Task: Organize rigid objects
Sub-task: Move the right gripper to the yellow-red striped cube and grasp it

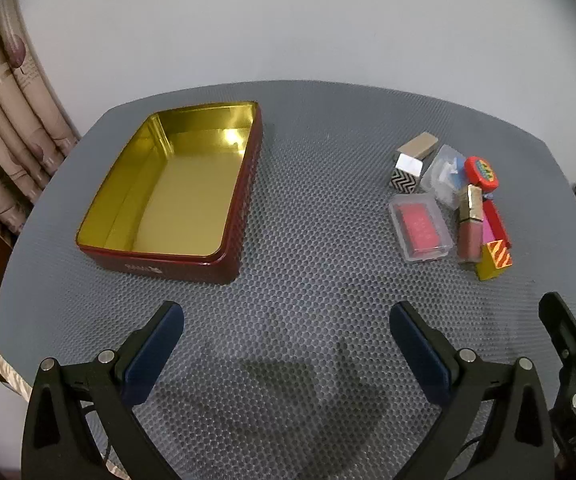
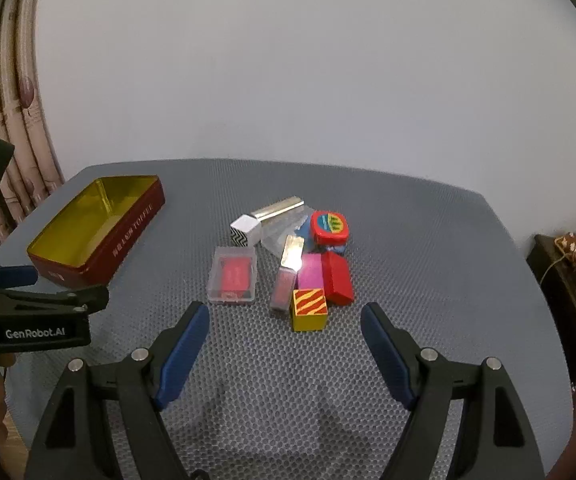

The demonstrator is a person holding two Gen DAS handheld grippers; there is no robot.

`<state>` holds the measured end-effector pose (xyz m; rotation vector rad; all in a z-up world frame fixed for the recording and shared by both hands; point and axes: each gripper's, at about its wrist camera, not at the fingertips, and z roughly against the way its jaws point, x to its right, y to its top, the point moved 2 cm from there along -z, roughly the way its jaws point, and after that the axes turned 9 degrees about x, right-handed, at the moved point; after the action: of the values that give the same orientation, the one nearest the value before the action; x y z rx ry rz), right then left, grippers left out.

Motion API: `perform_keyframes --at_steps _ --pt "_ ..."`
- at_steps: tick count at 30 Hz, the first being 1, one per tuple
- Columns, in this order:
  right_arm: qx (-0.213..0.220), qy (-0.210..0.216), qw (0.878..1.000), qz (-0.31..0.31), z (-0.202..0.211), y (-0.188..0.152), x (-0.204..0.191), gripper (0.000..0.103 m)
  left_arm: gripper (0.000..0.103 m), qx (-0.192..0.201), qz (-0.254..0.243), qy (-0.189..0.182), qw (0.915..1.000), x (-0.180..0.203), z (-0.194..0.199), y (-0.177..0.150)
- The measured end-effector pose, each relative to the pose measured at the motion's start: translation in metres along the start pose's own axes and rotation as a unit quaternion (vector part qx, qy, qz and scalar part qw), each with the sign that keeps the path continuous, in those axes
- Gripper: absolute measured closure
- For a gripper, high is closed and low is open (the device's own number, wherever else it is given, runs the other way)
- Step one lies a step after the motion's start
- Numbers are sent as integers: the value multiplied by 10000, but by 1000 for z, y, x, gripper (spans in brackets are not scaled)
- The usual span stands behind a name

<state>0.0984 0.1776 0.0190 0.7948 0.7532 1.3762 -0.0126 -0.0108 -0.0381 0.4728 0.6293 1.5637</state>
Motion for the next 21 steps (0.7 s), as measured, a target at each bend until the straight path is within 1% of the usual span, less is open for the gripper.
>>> perform_keyframes --at_steps 7,10,16,17,18,19,21 --pt "-283 -9 9995 -113 -24 -8 10 22 1 -168 5 39 9999 -4 -18 1" --pt "-389 11 9992 -115 -35 -12 12 22 1 -179 -32 73 9998 -4 -25 2" --pt "-559 68 9984 53 -57 -17 15 24 1 -260 -70 87 9996 -5 -37 4" --pt "-580 28 9982 111 -59 -19 17 33 1 -264 -80 103 9996 -5 -39 4" --pt "-588 -7 9981 165 -62 -20 18 50 1 -272 -92 112 9995 -5 -41 5" --pt "-647 38 9977 174 -66 -21 19 57 1 -279 -100 97 9995 -5 -43 5" --pt "-856 111 9962 70 -78 -24 24 57 1 -293 -122 89 9995 -3 -45 5"
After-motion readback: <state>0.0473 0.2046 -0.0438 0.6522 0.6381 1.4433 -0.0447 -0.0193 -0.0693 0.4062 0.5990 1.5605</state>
